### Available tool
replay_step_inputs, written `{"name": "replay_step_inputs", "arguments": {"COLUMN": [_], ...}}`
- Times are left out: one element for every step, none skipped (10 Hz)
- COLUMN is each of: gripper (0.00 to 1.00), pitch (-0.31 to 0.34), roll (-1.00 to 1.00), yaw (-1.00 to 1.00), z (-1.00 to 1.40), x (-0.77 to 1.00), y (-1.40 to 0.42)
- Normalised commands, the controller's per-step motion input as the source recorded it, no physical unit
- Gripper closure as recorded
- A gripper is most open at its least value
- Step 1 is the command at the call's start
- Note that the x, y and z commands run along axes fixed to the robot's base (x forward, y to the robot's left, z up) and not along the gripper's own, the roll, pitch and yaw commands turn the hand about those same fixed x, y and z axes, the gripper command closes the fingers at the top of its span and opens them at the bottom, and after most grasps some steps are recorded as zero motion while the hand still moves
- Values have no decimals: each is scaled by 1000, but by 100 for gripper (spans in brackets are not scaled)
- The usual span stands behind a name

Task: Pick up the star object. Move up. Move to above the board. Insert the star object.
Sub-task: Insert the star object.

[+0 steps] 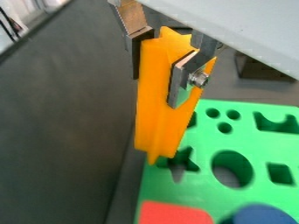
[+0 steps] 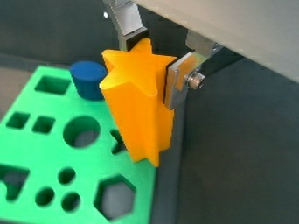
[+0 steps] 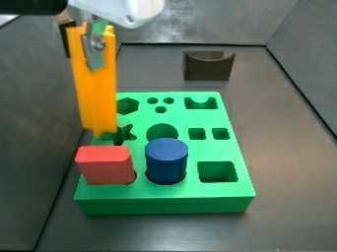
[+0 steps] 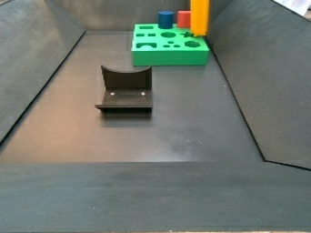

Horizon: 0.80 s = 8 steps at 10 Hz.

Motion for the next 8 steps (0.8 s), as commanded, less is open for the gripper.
{"name": "replay_step_inputs", "arguments": {"gripper": [100,100,100,100,100,100,100,100], "pitch": [-93,-59,-21,-30,-119,-146,-143,-127], "roll": [-107,-54,-9,0,0,30,96,143], "yaw": [-51,0,-69,0,71,189,346,583], "z": [-111,-117,-23,-66,-369,-463,-457,-380], "x": [374,423,157,0,246,386,311,51], "y": [-69,-23,0,-97,-23,-17,0,0]}}
